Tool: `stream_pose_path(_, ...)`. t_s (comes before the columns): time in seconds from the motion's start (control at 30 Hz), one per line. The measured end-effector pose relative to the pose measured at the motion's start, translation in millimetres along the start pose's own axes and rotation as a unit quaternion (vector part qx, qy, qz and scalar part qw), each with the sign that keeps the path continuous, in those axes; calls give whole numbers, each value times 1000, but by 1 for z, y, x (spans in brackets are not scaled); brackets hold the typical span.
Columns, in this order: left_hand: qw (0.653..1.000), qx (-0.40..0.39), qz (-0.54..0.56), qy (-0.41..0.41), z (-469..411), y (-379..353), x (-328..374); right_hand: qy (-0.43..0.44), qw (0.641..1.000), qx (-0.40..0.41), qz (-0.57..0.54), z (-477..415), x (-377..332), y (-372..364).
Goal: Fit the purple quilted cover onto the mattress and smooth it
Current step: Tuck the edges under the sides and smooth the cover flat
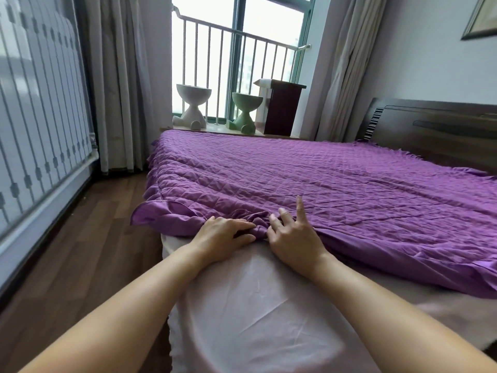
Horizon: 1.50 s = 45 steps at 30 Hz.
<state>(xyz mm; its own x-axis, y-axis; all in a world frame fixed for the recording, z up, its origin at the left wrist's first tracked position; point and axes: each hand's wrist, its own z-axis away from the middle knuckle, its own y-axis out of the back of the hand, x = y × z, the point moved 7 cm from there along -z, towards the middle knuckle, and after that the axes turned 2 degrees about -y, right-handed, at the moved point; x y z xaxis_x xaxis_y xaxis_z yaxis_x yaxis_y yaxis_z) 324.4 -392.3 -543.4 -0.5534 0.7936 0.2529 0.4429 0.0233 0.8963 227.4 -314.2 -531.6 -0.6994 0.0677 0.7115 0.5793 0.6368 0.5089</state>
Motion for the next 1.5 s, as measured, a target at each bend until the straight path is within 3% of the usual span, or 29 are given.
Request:
stream_pose_path(0.1, 995, -7, -101, -2, 4, 2, 9, 1, 997, 66, 28, 4, 2, 14)
stream_pose_path(0.27, 955, 164, -240, -58, 14, 26, 40, -22, 984, 175, -1, 15, 8, 46)
stream_pose_path(0.4, 925, 200, -300, -116, 18, 29, 63, -31, 979, 188, -66, 19, 6, 56)
stream_pose_path(0.53, 920, 188, -324, -115, 19, 31, 69, -42, 980, 182, -71, 14, 8, 63)
stream_pose_path(0.7, 940, 145, -282, -126, 25, 36, 72, -50, 975, 200, -77, 13, 8, 71)
stream_pose_path(0.83, 950, 146, -265, -76, 24, 41, 68, -46, 968, 229, -94, 15, -4, 89)
stream_pose_path(1.0, 937, 235, -246, -80, 36, 51, 66, -88, 976, 187, -64, 7, 1, 93)
stream_pose_path(1.2, 907, 302, -274, -108, 74, 72, 50, -187, 978, 59, -66, -6, 18, 80)
stream_pose_path(1.5, 916, 286, -260, -110, 142, 75, 48, -150, 983, 87, -66, 85, 17, 116)
